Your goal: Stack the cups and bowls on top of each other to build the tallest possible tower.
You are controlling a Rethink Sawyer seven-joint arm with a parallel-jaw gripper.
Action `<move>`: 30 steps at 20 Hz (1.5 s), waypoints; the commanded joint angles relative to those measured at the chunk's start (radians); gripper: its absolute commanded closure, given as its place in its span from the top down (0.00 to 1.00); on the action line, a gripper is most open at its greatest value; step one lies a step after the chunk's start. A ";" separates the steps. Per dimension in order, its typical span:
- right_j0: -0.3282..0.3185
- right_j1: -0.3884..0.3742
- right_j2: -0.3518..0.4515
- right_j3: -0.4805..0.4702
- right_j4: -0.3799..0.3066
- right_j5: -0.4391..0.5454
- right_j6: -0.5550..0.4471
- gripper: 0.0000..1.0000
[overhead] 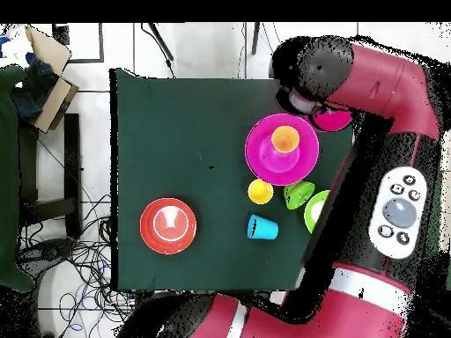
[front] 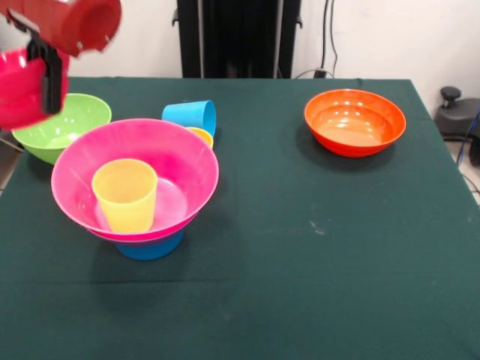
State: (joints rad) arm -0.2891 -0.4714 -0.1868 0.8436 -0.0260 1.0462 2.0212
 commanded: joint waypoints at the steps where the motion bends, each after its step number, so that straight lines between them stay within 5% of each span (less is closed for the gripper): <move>1: 0.043 0.174 0.125 -0.158 0.007 0.099 0.039 0.00; 21: 0.072 0.371 -0.040 -0.544 0.007 0.516 0.082 0.00; 30: 0.078 0.382 -0.065 -0.524 0.002 0.466 0.106 0.00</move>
State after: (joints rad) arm -0.2313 -0.1051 -0.2751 0.3250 -0.0198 1.4819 2.0212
